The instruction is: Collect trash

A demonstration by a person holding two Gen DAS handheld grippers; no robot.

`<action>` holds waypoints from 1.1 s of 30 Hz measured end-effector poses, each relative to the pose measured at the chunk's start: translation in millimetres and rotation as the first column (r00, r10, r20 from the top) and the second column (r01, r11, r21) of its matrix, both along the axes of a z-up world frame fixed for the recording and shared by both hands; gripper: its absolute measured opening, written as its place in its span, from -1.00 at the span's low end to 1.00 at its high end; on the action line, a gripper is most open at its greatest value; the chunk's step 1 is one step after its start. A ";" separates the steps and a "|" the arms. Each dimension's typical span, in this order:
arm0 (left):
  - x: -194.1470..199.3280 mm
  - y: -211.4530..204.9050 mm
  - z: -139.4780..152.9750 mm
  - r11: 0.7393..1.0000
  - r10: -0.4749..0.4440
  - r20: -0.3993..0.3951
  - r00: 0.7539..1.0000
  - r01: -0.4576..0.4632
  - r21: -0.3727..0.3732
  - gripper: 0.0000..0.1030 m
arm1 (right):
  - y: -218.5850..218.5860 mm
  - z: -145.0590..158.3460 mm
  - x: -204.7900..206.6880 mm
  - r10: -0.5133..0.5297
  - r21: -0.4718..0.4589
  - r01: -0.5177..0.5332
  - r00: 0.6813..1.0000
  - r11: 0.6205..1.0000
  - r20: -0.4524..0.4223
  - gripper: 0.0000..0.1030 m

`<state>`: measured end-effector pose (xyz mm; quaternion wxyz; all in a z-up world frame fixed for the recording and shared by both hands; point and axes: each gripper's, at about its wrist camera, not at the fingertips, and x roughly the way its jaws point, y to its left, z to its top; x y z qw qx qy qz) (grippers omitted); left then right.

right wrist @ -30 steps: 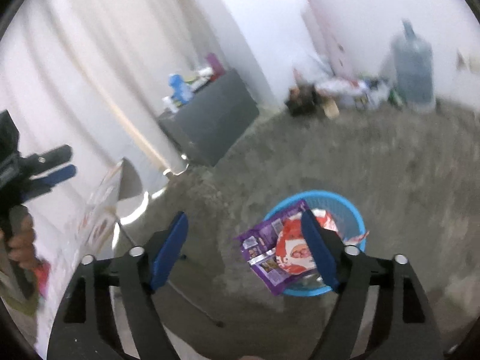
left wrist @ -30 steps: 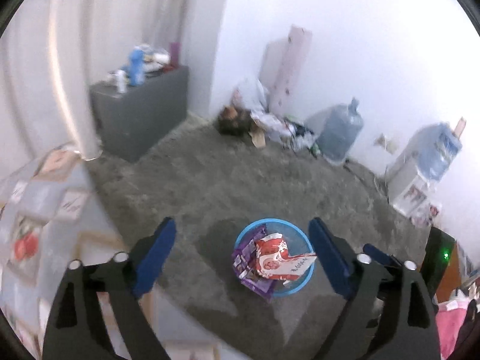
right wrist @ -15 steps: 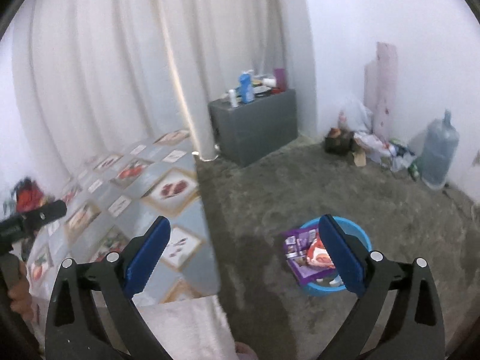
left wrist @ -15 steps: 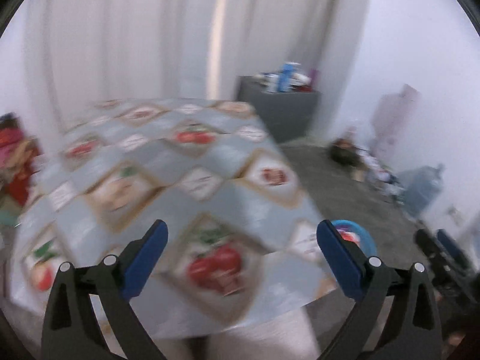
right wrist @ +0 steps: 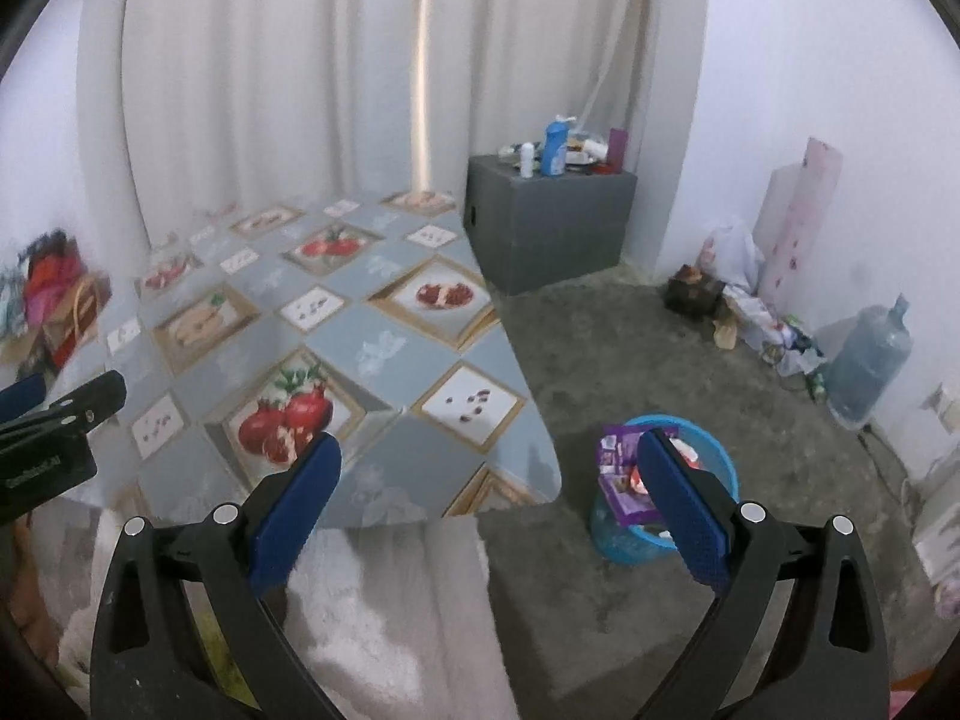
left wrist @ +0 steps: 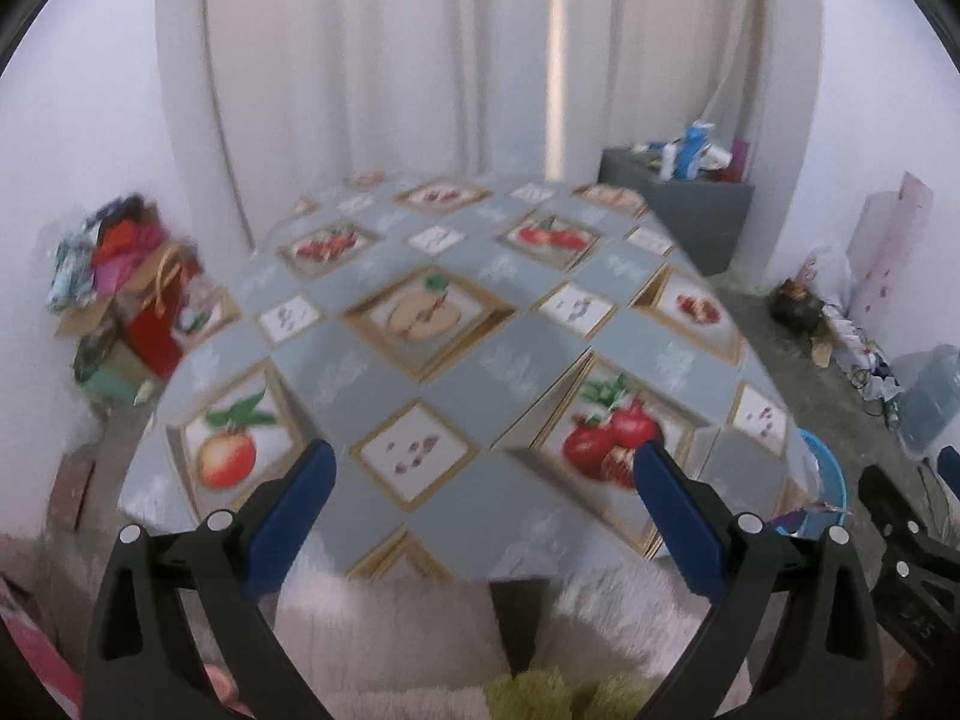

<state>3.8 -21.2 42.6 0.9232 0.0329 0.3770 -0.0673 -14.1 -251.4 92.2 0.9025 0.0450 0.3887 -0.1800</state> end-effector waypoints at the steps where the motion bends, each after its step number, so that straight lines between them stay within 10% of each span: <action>1: 0.6 3.5 -3.8 1.000 0.017 -0.017 1.000 -0.016 0.001 0.89 | 2.0 -0.4 0.5 0.001 -0.008 -0.001 1.000 1.000 -0.013 0.84; 33: 6.0 -11.6 -31.3 0.996 0.002 -0.113 0.994 0.008 0.088 0.89 | -8.8 -35.2 -2.7 -0.068 0.023 0.074 0.980 0.997 -0.187 0.84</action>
